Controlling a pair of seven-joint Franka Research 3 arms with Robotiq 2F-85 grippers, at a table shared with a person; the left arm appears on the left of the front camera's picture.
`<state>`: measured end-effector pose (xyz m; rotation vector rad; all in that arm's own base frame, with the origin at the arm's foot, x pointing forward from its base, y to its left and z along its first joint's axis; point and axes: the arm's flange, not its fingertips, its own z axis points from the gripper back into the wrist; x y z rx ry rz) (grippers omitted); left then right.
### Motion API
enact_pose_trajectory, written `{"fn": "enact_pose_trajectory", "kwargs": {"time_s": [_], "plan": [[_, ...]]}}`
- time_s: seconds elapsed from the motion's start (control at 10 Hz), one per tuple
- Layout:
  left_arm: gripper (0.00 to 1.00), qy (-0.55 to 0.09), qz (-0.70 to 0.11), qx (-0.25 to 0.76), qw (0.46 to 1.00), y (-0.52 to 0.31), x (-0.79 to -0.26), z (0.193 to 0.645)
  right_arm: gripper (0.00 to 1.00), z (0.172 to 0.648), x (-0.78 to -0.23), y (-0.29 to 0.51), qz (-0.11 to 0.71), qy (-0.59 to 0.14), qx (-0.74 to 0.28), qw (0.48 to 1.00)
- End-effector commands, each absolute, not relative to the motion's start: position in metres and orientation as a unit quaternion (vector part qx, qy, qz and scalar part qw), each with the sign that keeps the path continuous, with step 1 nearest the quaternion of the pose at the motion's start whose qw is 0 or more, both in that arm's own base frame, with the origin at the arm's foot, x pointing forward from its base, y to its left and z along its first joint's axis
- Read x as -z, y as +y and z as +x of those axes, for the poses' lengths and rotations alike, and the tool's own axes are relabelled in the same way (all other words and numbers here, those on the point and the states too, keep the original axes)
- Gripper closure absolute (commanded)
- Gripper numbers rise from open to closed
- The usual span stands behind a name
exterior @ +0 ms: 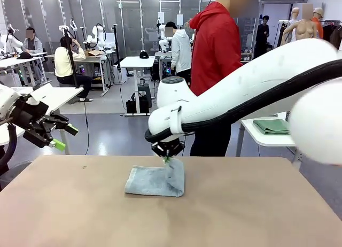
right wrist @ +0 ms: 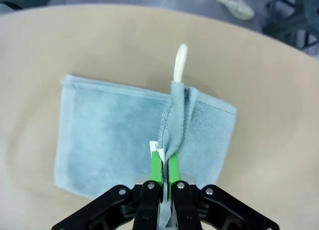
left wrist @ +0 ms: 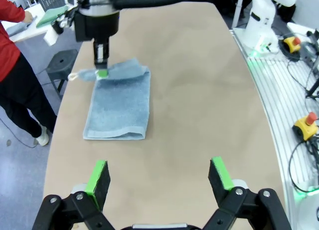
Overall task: Fold the towels and place them in the basket.
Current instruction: When a person lays out a Towel with hook on the table, fold it in half twice.
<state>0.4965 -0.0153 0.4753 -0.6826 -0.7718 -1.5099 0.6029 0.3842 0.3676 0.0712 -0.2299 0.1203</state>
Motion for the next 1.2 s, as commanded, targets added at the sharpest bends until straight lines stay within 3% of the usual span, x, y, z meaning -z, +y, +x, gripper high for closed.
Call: {"fn": "enact_pose_trajectory", "kwargs": {"time_s": [0.0, 0.3, 0.8, 0.9, 1.0, 1.1], "plan": [[0.00, -0.336, -0.292, 0.652, 0.614, -0.016, -0.477, 0.497, 1.00, 0.619, -0.371, 0.415, 0.072, -0.098, -0.034, 0.992], [0.00, -0.336, -0.292, 0.652, 0.614, -0.016, -0.477, 0.497, 1.00, 0.611, -0.368, 0.439, 0.111, -0.073, -0.055, 0.990], [0.00, -0.336, -0.292, 0.652, 0.614, -0.016, -0.477, 0.497, 1.00, 0.616, -0.353, 0.449, 0.149, -0.107, -0.051, 0.982], [0.00, -0.336, -0.292, 0.652, 0.614, -0.016, -0.477, 0.497, 0.75, 0.617, -0.350, 0.449, 0.154, -0.111, -0.050, 0.981], [0.00, -0.336, -0.292, 0.652, 0.614, -0.016, -0.477, 0.497, 0.75, 0.618, -0.348, 0.449, 0.154, -0.110, -0.046, 0.981], [0.00, -0.336, -0.292, 0.652, 0.614, -0.016, -0.477, 0.497, 0.56, 0.618, -0.346, 0.450, 0.155, -0.113, -0.049, 0.980]]}}
